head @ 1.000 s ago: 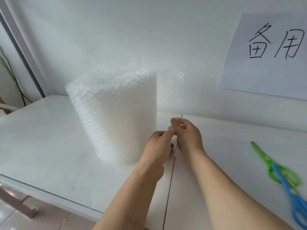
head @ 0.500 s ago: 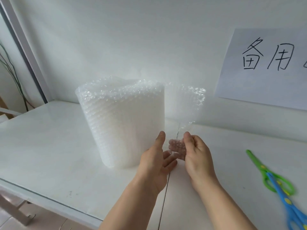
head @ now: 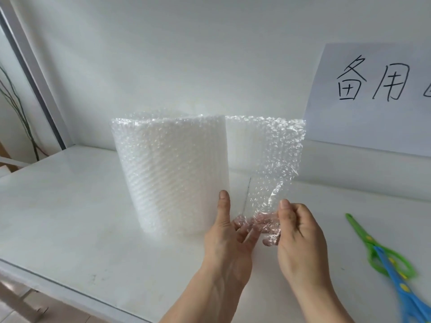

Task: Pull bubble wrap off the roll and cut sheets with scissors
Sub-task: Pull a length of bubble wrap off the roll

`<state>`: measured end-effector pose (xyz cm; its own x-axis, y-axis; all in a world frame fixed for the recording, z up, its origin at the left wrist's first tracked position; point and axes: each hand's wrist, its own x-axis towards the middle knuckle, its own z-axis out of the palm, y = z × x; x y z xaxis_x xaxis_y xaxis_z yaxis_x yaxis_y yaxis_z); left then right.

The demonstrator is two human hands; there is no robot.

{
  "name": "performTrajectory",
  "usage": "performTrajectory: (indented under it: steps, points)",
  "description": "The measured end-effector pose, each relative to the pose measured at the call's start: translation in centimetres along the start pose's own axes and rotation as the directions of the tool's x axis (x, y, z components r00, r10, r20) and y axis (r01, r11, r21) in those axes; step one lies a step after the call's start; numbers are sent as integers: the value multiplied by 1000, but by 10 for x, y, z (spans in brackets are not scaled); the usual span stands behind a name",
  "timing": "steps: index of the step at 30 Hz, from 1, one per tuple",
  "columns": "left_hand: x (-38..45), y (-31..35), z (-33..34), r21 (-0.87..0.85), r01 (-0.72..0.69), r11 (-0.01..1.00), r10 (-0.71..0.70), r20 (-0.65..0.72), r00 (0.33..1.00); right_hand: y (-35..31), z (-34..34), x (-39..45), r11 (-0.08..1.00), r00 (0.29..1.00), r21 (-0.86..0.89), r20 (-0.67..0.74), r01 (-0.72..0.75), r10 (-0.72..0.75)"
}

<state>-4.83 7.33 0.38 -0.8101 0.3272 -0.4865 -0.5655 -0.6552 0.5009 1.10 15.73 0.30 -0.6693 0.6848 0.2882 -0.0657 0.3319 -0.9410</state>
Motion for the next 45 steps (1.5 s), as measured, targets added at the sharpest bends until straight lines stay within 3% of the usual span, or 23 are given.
performTrajectory:
  steps: [16, 23, 35, 45]
  points:
    - [-6, -10, 6, -57, -21, 998, 16, -95, 995, 10, -6, -2, 997, 995, 66, -89, -30, 36]
    - [-8, -22, 2, -98, 43, 994, -42, 12, 999, 7, -10, 1, 995, 992, 82, -109, -53, 62]
    - [-6, -30, 1, -3, 10, 1000, -10, 53, 999, -1, -11, 0, 985, 994, 156, -65, -78, 89]
    - [-3, -10, 3, -45, 91, 995, -87, 70, 994, 2, -22, 5, 974, 979, 154, -96, -165, 180]
